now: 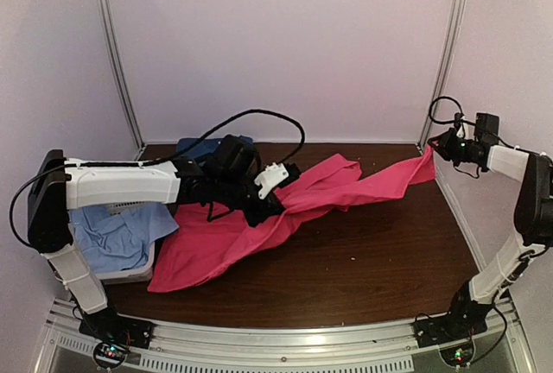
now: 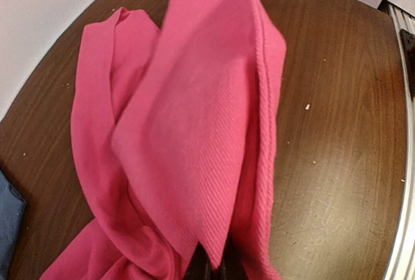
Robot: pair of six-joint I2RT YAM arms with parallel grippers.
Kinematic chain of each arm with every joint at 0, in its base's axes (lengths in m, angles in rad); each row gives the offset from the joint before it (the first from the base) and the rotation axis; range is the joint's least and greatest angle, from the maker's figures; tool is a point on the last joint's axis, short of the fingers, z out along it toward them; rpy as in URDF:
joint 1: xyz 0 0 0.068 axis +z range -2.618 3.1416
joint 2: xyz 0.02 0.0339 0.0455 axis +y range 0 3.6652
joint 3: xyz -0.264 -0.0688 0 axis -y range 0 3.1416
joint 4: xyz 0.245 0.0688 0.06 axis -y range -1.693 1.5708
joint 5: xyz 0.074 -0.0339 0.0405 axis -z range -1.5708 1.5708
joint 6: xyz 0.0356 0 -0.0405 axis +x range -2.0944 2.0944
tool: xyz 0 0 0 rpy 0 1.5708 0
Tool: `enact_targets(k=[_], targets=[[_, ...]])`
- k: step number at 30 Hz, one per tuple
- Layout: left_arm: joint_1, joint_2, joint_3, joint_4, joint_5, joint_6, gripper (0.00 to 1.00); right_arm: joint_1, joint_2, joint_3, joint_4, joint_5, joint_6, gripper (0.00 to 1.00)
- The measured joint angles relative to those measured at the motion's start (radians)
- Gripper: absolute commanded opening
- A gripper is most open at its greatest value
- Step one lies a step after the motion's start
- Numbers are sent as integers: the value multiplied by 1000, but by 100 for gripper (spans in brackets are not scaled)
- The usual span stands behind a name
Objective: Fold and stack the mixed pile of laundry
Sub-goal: Flatten out the crumpled trousers at the center of the board.
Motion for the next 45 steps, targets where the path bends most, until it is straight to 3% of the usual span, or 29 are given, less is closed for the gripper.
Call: enact_targets(k=[5, 10, 11, 12, 14, 15, 17, 24, 27, 32, 35, 40, 45], targets=[[-152, 49, -27, -23, -10, 60, 0, -13, -232, -316, -64, 119, -55, 0], [-295, 151, -83, -70, -5, 93, 0, -58, -430, -520, -172, 262, -63, 3], [-309, 165, -90, -81, -5, 97, 0, -65, -465, -544, -191, 292, -57, 14], [-316, 172, -97, -91, -5, 100, 0, -70, -494, -558, -208, 319, -53, 31], [-321, 177, -101, -109, -5, 105, 0, -78, -563, -578, -255, 382, -40, 75], [-321, 177, -100, -113, -5, 108, 0, -82, -591, -579, -275, 410, -32, 91], [-321, 177, -100, -117, -7, 111, 0, -92, -641, -579, -299, 451, -27, 99], [-307, 87, -177, -154, -64, 121, 0, -97, -692, -559, -334, 483, -61, 97], [-290, 46, -204, -215, -123, 142, 0, -97, -656, -555, -339, 479, -89, 88], [-278, 27, -220, -289, -188, 158, 31, -97, -557, -533, -348, 473, -149, 82], [-278, -12, -203, -335, -208, 150, 43, -97, -488, -518, -346, 473, -167, 82], [-239, -79, -133, -337, -191, 140, 57, -84, -309, -467, -339, 473, -185, 79], [-16, -119, -95, -250, -103, 51, 62, 7, -216, -430, -299, 451, -214, 79]])
